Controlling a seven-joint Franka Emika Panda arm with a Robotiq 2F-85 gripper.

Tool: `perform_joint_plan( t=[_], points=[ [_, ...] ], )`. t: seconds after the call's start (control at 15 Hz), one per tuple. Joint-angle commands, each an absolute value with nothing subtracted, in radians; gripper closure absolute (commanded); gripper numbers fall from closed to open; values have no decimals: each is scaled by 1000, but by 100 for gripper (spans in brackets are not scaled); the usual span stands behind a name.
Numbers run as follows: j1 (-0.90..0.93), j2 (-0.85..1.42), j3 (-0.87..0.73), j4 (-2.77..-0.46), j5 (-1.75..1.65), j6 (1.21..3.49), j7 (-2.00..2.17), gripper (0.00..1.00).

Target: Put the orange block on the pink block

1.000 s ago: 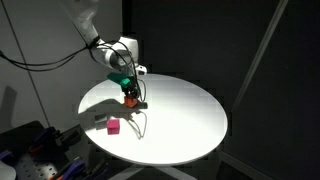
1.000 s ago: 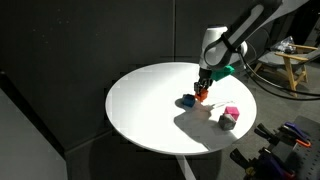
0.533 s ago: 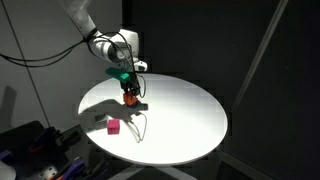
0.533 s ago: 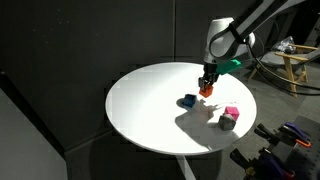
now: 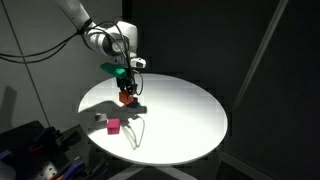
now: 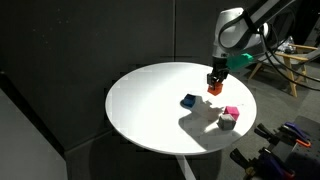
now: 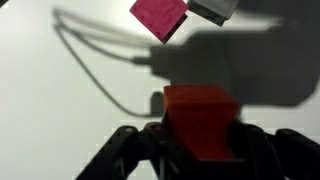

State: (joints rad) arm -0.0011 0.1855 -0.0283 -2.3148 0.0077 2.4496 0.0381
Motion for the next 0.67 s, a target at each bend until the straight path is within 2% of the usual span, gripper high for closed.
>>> perform_joint_plan(
  t=[0.0, 0.6],
  points=[
    [-6, 81, -30, -2389, -3, 2417, 45, 78],
    [-11, -32, -29, -2544, -2, 2412, 40, 78]
  ],
)
